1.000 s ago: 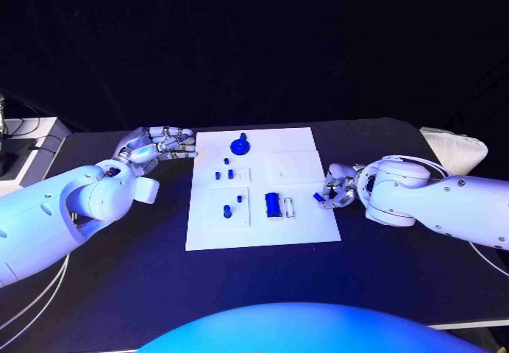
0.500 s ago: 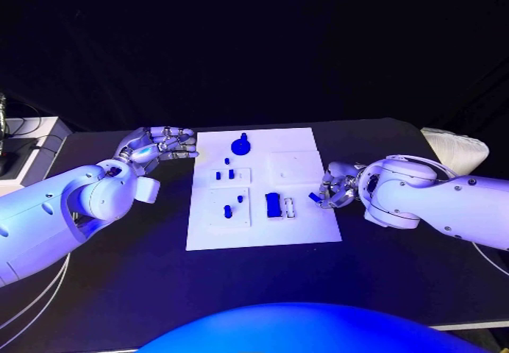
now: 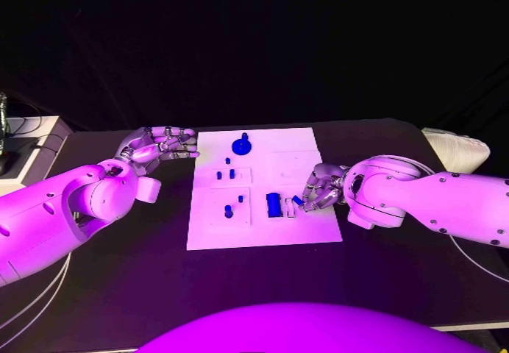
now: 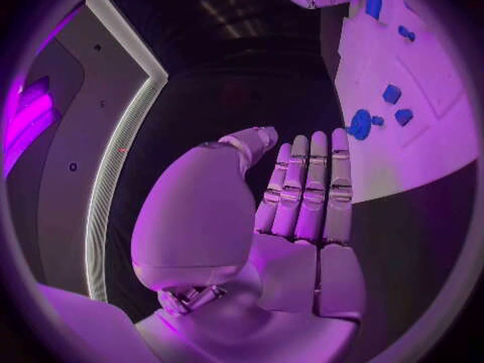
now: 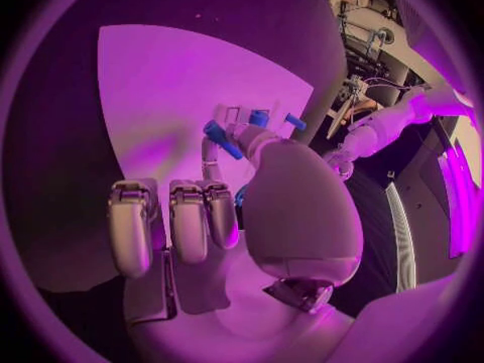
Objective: Assemble the parts on the task board
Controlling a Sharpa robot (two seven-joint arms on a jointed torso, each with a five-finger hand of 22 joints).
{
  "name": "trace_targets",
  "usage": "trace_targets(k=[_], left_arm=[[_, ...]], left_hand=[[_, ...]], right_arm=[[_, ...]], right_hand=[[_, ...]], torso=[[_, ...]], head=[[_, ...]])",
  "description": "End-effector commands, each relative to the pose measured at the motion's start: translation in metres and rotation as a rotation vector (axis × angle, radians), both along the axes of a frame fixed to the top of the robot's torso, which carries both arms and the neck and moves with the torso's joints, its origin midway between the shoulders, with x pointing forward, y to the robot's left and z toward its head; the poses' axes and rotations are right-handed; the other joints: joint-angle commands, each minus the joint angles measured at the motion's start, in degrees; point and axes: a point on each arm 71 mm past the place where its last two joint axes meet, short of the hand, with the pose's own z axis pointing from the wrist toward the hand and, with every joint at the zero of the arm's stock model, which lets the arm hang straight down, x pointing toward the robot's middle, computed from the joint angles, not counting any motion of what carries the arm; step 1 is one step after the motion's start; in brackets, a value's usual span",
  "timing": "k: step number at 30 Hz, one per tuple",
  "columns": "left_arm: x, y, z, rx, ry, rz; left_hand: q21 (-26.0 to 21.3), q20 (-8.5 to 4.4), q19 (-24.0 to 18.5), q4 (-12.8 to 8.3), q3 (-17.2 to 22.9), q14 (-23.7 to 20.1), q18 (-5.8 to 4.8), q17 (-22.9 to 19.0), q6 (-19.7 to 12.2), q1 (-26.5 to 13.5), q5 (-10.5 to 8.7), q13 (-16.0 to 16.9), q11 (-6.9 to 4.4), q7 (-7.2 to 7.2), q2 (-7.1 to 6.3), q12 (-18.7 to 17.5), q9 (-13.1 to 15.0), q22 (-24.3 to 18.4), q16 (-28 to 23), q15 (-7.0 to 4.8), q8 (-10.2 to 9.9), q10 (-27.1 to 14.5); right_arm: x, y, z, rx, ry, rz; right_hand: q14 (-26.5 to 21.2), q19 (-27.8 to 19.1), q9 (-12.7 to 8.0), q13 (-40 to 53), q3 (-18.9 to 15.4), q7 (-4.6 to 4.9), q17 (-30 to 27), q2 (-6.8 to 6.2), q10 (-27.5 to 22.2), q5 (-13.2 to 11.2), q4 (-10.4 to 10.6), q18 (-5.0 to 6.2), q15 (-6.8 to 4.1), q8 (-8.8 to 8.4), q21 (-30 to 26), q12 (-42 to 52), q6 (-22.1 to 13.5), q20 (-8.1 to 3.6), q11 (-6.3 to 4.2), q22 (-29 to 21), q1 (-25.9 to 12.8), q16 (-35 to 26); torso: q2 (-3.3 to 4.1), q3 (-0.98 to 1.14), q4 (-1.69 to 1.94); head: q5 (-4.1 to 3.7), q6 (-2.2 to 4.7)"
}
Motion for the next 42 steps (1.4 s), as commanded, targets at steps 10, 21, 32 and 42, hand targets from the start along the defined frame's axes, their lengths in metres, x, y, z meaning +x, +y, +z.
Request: trace_targets(k=[10, 21, 32, 42], left_arm=[[-0.001, -0.001, 0.001, -0.001, -0.006, -0.013], [-0.002, 0.0, 0.001, 0.001, -0.005, -0.014], [-0.002, 0.001, 0.001, 0.003, -0.002, -0.015], [-0.002, 0.001, 0.002, 0.004, -0.002, -0.016]], left_hand=[[-0.4, 0.47, 0.1, 0.2, 0.1, -0.4, 0.2, 0.1, -0.1, -0.2, 0.26, -0.1, 0.09, 0.29, 0.06, -0.2, -0.1, -0.1, -0.3, 0.08, -0.1, -0.2], [-0.4, 0.47, 0.1, 0.2, 0.1, -0.4, 0.2, 0.1, -0.1, -0.2, 0.26, -0.1, 0.09, 0.29, 0.06, -0.2, -0.1, -0.1, -0.3, 0.08, -0.1, -0.2], [-0.5, 0.49, 0.1, 0.2, 0.1, -0.5, 0.19, 0.1, -0.1, -0.2, 0.26, -0.1, 0.1, 0.29, 0.02, -0.2, -0.1, -0.1, -0.3, 0.1, -0.1, -0.2], [-0.5, 0.49, 0.1, 0.2, 0.1, -0.5, 0.19, 0.1, -0.1, -0.2, 0.26, -0.1, 0.1, 0.29, 0.02, -0.2, -0.1, -0.1, -0.3, 0.1, -0.1, -0.2]], right_arm=[[0.0, 0.01, -0.009, 0.02, 0.055, 0.006], [0.001, 0.015, -0.012, 0.01, 0.065, 0.021], [0.002, 0.013, -0.015, -0.021, 0.088, 0.043], [0.004, 0.016, -0.015, -0.032, 0.074, 0.05]], right_hand=[[6.1, 5.4, -0.1, 15.1, -0.3, -0.32, 15.1, 0.0, 6.0, -1.7, 0.8, -0.73, -0.14, 0.51, -0.3, 0.3, 0.9, -0.08, -0.43, 14.4, -2.8, 0.2], [6.1, 5.3, -0.4, 15.1, -2.1, -0.24, 15.1, -0.25, 6.0, -2.7, 2.4, -0.67, -0.09, 0.57, -0.6, 0.3, 1.1, -0.06, -0.36, 14.3, -5.9, 0.2], [6.1, 5.3, -0.5, 15.1, -2.5, -0.28, 15.1, 0.09, 6.0, -3.2, 2.9, -0.65, -0.11, 0.65, -0.7, 0.3, 1.3, -0.06, -0.38, 14.3, -6.7, 0.2], [6.1, 5.2, -0.5, 15.1, -2.6, -0.34, 15.1, 0.54, 6.0, -3.1, 3.3, -0.62, -0.11, 0.71, -0.9, 0.3, 1.4, -0.07, -0.42, 14.2, -7.2, 0.2]], torso=[[0.1, 0.08, -0.04], [0.02, 0.12, -0.06], [0.04, 0.09, -0.06], [0.03, 0.09, -0.07]], head=[[0.24, 0.0], [0.35, 0.0], [0.37, 0.0], [0.38, 0.0]])
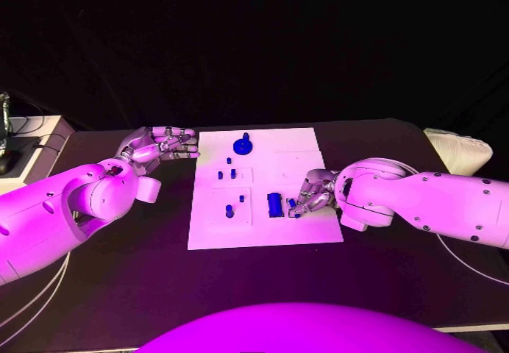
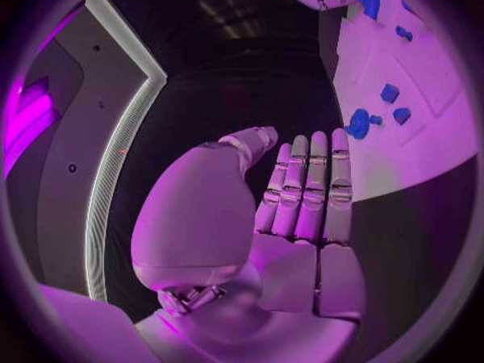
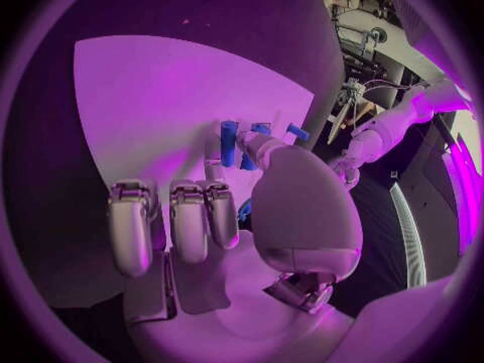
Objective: Assemble the parts on the task board
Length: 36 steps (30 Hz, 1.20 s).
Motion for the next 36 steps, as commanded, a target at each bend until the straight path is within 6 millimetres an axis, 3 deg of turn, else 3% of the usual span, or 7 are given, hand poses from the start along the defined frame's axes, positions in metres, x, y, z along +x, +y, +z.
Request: trace_targets(k=[1, 19, 28, 30, 33, 34, 36], left_arm=[[-0.0007, -0.0021, 0.0008, -0.004, -0.006, -0.015], [0.0002, -0.0033, -0.0001, -0.004, -0.005, -0.017], [0.0003, -0.0031, -0.0002, -0.003, -0.004, -0.017], [0.0003, -0.0031, -0.0002, -0.003, -0.004, -0.016], [0.0004, -0.0033, -0.0003, -0.003, -0.004, -0.016], [0.0004, -0.0033, -0.0004, -0.003, -0.004, -0.016], [0.0005, -0.0033, -0.0004, -0.003, -0.004, -0.016]], left_hand=[[-0.3, 0.49, 0.1, 0.2, 0.1, -0.5, 0.19, 0.1, -0.1, -0.2, 0.26, -0.1, 0.11, 0.29, 0.02, -0.2, -0.1, -0.1, -0.3, 0.1, -0.1, -0.2], [-0.3, 0.51, 0.1, 0.2, 0.1, -0.5, 0.19, 0.1, -0.2, -0.2, 0.26, -0.1, 0.13, 0.3, 0.01, -0.2, -0.1, -0.1, -0.4, 0.12, -0.1, -0.3], [-0.4, 0.53, 0.1, 0.3, 0.1, -0.6, 0.19, 0.1, -0.2, -0.2, 0.27, 0.0, 0.14, 0.31, 0.02, -0.2, -0.1, -0.1, -0.4, 0.14, -0.1, -0.3], [-0.4, 0.53, 0.1, 0.3, 0.1, -0.6, 0.19, 0.1, -0.2, -0.2, 0.27, 0.0, 0.14, 0.31, 0.02, -0.2, -0.1, -0.1, -0.4, 0.14, -0.1, -0.3], [-0.4, 0.53, 0.1, 0.3, 0.1, -0.6, 0.19, 0.1, -0.2, -0.2, 0.27, 0.0, 0.14, 0.31, 0.02, -0.2, -0.1, -0.1, -0.4, 0.14, -0.1, -0.3], [-0.4, 0.54, 0.1, 0.3, 0.1, -0.6, 0.19, 0.2, -0.2, -0.2, 0.27, 0.0, 0.14, 0.31, 0.03, -0.2, -0.1, -0.1, -0.4, 0.14, -0.1, -0.3], [-0.4, 0.54, 0.1, 0.3, 0.1, -0.6, 0.19, 0.2, -0.2, -0.3, 0.27, 0.0, 0.15, 0.31, 0.03, -0.2, -0.1, -0.1, -0.4, 0.15, -0.1, -0.3]], right_arm=[[-0.0005, 0.0019, -0.0011, -0.019, -0.001, 0.023], [0.0001, 0.0062, 0.0001, 0.017, -0.049, -0.013], [0.0012, 0.0045, 0.0002, 0.02, -0.06, -0.024], [0.0011, 0.0043, 0.0002, 0.021, -0.06, -0.025], [0.0006, 0.004, 0.0001, 0.024, -0.058, -0.026], [0.0004, 0.0038, 0.0001, 0.024, -0.057, -0.026], [0.0, 0.0032, 0.0001, 0.025, -0.056, -0.027]], right_hand=[[6.1, 5.2, -0.1, 15.1, 0.0, 0.16, 15.1, 0.08, 6.0, -0.2, 0.3, -0.62, -0.1, -0.17, -0.2, 0.3, 0.1, -0.07, -0.41, 14.2, -0.4, 0.2], [6.1, 5.3, -0.2, 15.1, -0.4, 0.13, 15.1, 0.66, 6.0, -0.1, 1.1, -0.71, -0.14, -0.03, 0.2, 0.3, 0.3, -0.1, -0.45, 14.3, -1.8, 0.2], [6.1, 5.3, -0.5, 15.1, -2.2, 0.16, 15.1, 0.69, 6.0, -2.2, 1.3, -0.69, -0.12, 0.03, 0.2, 0.3, 0.4, -0.09, -0.41, 14.3, -4.9, 0.2], [6.1, 5.3, -0.7, 15.1, -4.3, 0.09, 15.1, 0.37, 6.0, -4.6, 1.4, -0.68, -0.15, 0.11, 0.1, 0.3, 0.4, -0.09, -0.46, 14.3, -6.6, 0.2], [6.1, 5.3, -0.9, 15.1, -8.6, 0.0, 15.1, 1.09, 6.0, -6.3, 1.4, -0.65, -0.22, 0.28, -0.1, 0.3, 0.4, -0.13, -0.54, 14.3, -7.2, 0.2], [6.1, 5.3, -1.0, 15.1, -9.9, -0.01, 15.1, 0.88, 6.0, -2.3, 1.4, -0.67, -0.26, 0.37, 0.0, 0.3, 0.3, -0.19, -0.57, 14.3, -7.9, 0.2], [6.1, 5.3, -1.0, 15.1, -10.2, -0.02, 15.1, 0.86, 6.0, -2.1, 1.4, -0.67, -0.25, 0.39, 0.0, 0.3, 0.3, -0.2, -0.56, 14.3, -8.0, 0.2]], torso=[[0.02, -0.01, -0.01], [0.01, -0.03, 0.04], [-0.05, 0.01, -0.03], [-0.04, 0.0, -0.05], [-0.04, 0.02, -0.02], [-0.02, 0.02, 0.0], [-0.01, 0.03, 0.01]], head=[[-0.03, 0.0], [-0.16, 0.0], [-0.12, 0.0], [-0.16, 0.0], [-0.16, 0.0], [-0.17, 0.0], [-0.2, 0.0]])
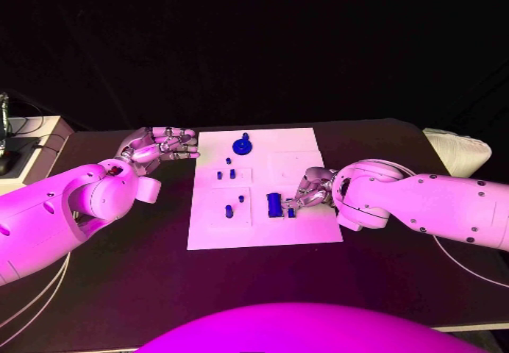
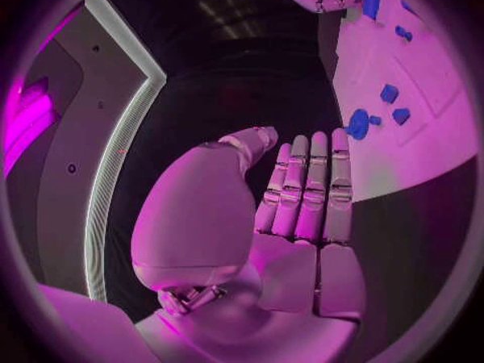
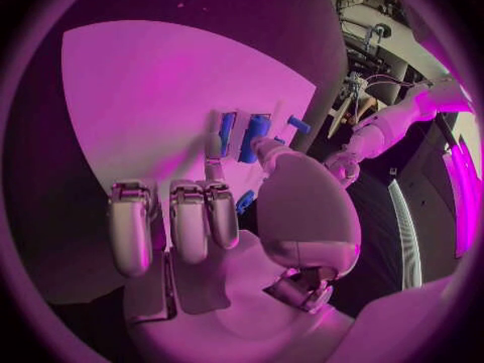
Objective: Assemble the parts on the task board
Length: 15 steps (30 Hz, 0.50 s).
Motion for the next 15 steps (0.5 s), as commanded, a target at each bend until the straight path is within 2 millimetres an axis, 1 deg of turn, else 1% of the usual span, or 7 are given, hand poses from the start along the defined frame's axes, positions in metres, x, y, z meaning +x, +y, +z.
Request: trace_targets(k=[1, 4, 5, 7, 8, 10, 15], left_arm=[[0.0, -0.003, 0.0, -0.005, -0.006, -0.015], [0.0, -0.003, 0.0, -0.005, -0.006, -0.016], [0.0, -0.003, 0.0, -0.005, -0.006, -0.016], [0.0, -0.003, 0.0, -0.006, -0.007, -0.016], [0.0, -0.003, 0.0, -0.006, -0.007, -0.016], [0.0, -0.003, 0.0, -0.007, -0.008, -0.017], [-0.002, -0.003, -0.003, -0.017, -0.01, -0.01]], left_hand=[[-0.2, 0.33, -0.1, 0.3, 0.1, -0.4, 0.19, 0.1, -0.2, -0.3, 0.27, 0.0, 0.15, 0.31, 0.03, -0.2, -0.1, 0.0, -0.2, -0.07, -0.1, -0.3], [-0.2, 0.33, -0.1, 0.3, 0.1, -0.4, 0.19, 0.1, -0.2, -0.3, 0.27, 0.0, 0.15, 0.31, 0.03, -0.2, -0.1, 0.0, -0.2, -0.07, -0.1, -0.3], [-0.2, 0.33, -0.1, 0.3, 0.1, -0.4, 0.19, 0.1, -0.2, -0.3, 0.27, 0.0, 0.15, 0.31, 0.03, -0.2, -0.1, 0.0, -0.2, -0.07, -0.1, -0.3], [-0.2, 0.33, -0.1, 0.3, 0.1, -0.4, 0.19, 0.1, -0.2, -0.3, 0.27, 0.0, 0.15, 0.31, 0.03, -0.2, -0.1, 0.0, -0.2, -0.07, -0.1, -0.3], [-0.2, 0.33, -0.1, 0.3, 0.1, -0.4, 0.19, 0.1, -0.2, -0.3, 0.27, 0.0, 0.15, 0.31, 0.03, -0.2, -0.1, 0.0, -0.2, -0.07, -0.1, -0.3], [-0.2, 0.33, -0.1, 0.3, 0.1, -0.4, 0.19, 0.1, -0.2, -0.3, 0.27, 0.0, 0.15, 0.31, 0.03, -0.2, -0.1, -0.1, -0.2, -0.07, -0.1, -0.3], [-0.2, 0.34, -0.1, 0.3, 0.1, -0.4, 0.19, 0.1, -0.2, -0.3, 0.27, 0.0, 0.15, 0.31, 0.02, -0.2, -0.1, -0.1, -0.2, -0.06, -0.1, -0.4]], right_arm=[[-0.001, 0.0, 0.0, 0.006, -0.007, 0.005], [-0.002, -0.003, 0.001, 0.004, -0.012, 0.002], [-0.002, -0.005, 0.001, 0.002, -0.015, 0.0], [-0.002, -0.007, 0.001, 0.0, -0.024, -0.003], [-0.002, -0.009, 0.002, 0.002, -0.032, -0.008], [-0.003, -0.014, 0.003, 0.012, -0.054, -0.024], [-0.001, -0.026, 0.009, 0.099, -0.15, -0.065]], right_hand=[[6.1, 5.3, -0.1, 15.1, -0.5, -0.03, 15.1, 0.03, 6.0, 0.7, 0.0, -0.67, -0.25, 0.38, 0.0, 0.3, 0.3, -0.2, -0.56, 14.3, -0.4, 0.2], [6.1, 5.3, -0.1, 15.1, -0.6, -0.04, 15.1, 0.14, 6.0, 0.7, -0.1, -0.68, -0.25, 0.4, 0.1, 0.3, 0.3, -0.2, -0.57, 14.3, -0.2, 0.2], [6.1, 5.3, -0.1, 15.1, -0.8, -0.06, 15.1, 0.33, 6.0, 0.0, -0.3, -0.68, -0.27, 0.45, 0.1, 0.3, 0.3, -0.21, -0.59, 14.3, 0.8, 0.2], [6.1, 5.3, -0.2, 15.1, -1.0, -0.08, 15.1, 0.39, 6.0, -2.0, -0.8, -0.7, -0.28, 0.57, 0.2, 0.3, 0.3, -0.23, -0.6, 14.4, 3.4, 0.2], [6.1, 5.4, -0.2, 15.1, -1.1, -0.11, 15.1, 0.53, 6.0, -3.9, -1.1, -0.72, -0.31, 0.7, 0.3, 0.3, 0.3, -0.24, -0.63, 14.4, 5.3, 0.2], [6.1, 5.3, -0.4, 15.1, -1.6, -0.1, 15.1, 0.75, 6.0, -5.9, -0.7, -0.71, -0.28, 0.78, 0.2, 0.3, 0.4, -0.23, -0.63, 14.4, 6.7, 0.2], [6.1, 5.3, -0.8, 15.1, -3.2, 0.14, 15.1, 0.26, 6.0, -5.8, -0.5, -0.7, -0.14, 0.42, 0.2, 0.3, -0.2, -0.13, -0.4, 14.3, 9.1, 0.2]], torso=[[0.03, 0.04, 0.02], [0.02, 0.02, 0.04], [0.02, 0.02, 0.05], [0.01, 0.03, 0.06], [-0.01, 0.02, 0.04], [-0.04, 0.03, 0.03], [-0.22, 0.02, -0.01]], head=[[-0.07, 0.0], [-0.12, 0.0], [-0.11, 0.0], [-0.07, 0.0], [-0.04, 0.0], [-0.07, 0.0], [-0.1, 0.0]])
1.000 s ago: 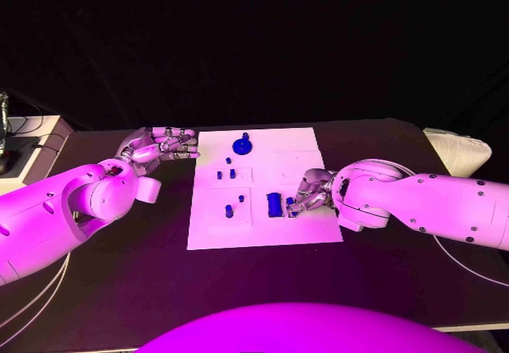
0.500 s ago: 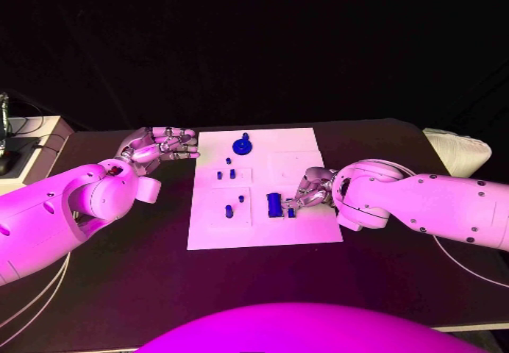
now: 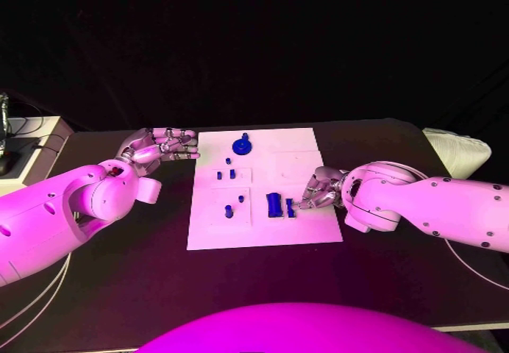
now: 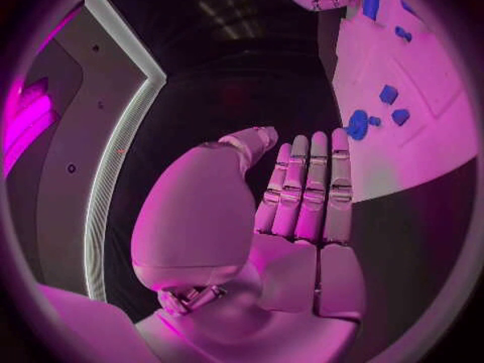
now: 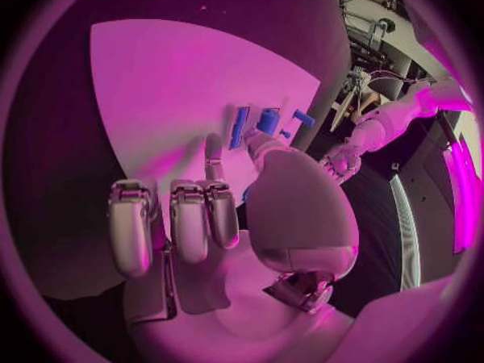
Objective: Assemble the parts on the task board
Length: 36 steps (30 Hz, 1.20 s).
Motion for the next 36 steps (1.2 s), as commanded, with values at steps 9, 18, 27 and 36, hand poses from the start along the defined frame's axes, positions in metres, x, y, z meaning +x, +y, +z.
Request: trace_targets(k=[9, 18, 27, 36], left_arm=[[0.005, 0.002, -0.007, -0.064, -0.042, 0.05], [0.02, 0.011, -0.017, -0.081, -0.072, 0.17], [0.033, 0.013, -0.027, -0.056, -0.084, 0.322], [0.036, 0.004, -0.033, -0.049, -0.057, 0.292]], left_hand=[[-1.1, 0.75, -0.6, 1.1, -0.3, -1.8, 0.13, 0.0, -0.3, -1.1, 0.06, 0.0, 0.18, 0.06, -0.41, -0.2, -0.2, -0.6, -1.6, 0.3, -0.1, -0.5], [-3.5, 1.84, -2.7, 1.9, 0.0, -3.4, 0.15, -0.4, -0.9, -1.0, -0.02, -0.2, 0.45, -0.56, -0.49, -0.4, -0.4, -1.9, -4.1, 0.9, -0.3, -0.9], [-6.0, 4.14, -13.6, 3.2, -5.9, -15.1, -1.57, -6.9, -5.6, -0.5, -0.02, -0.3, 2.5, -3.09, 0.41, -0.6, -2.6, -3.0, -12.6, 4.86, -4.5, -16.1], [-9.6, -12.5, -57.7, -6.9, -29.6, -57.7, -10.17, -17.8, -53.8, -27.2, -16.52, -3.9, -8.19, -10.96, 12.0, -3.9, -12.3, -6.7, -16.1, -6.57, -12.0, -66.6]], right_arm=[[0.029, -0.029, 0.029, 0.468, -0.344, -0.102], [0.073, -0.05, 0.028, 0.696, -0.441, -0.228], [0.108, -0.055, 0.017, 0.799, -0.498, -0.297], [0.112, -0.054, 0.008, 0.753, -0.491, -0.332]], right_hand=[[5.9, 3.6, -1.9, 13.6, -2.6, 1.73, 14.2, 1.79, 4.7, 4.8, 0.2, 0.59, 0.9, -2.77, -7.1, -3.0, -3.3, 0.81, 1.37, 12.6, 5.8, -0.2], [-8.5, -14.3, -3.9, -17.3, 5.0, 3.94, -18.8, 0.41, -19.5, 3.2, 0.0, 9.3, 2.77, -3.91, -68.3, -56.9, -6.9, 2.65, 3.31, -10.6, 15.2, -29.0], [-25.8, -25.0, -9.3, -51.9, 15.4, 6.64, -43.1, -1.82, -20.3, 1.1, -2.5, 8.84, 8.2, -6.52, -83.8, -81.4, -10.0, 8.11, 7.42, -30.3, 15.0, -62.7], [-83.9, -84.0, -40.0, -74.9, -13.5, -3.27, -74.9, 11.28, -42.3, -9.9, -16.1, -1.25, 4.21, -11.73, -87.2, -89.7, -63.9, -1.86, 0.85, -74.9, -14.0, -89.8]], torso=[[-1.27, -0.5, -0.31], [-3.07, -1.3, -0.41], [-4.53, -1.33, -0.64], [-4.64, -1.16, -0.65]], head=[[-0.08, 0.54], [-0.02, 4.98], [0.76, 8.84], [1.06, 9.72]])
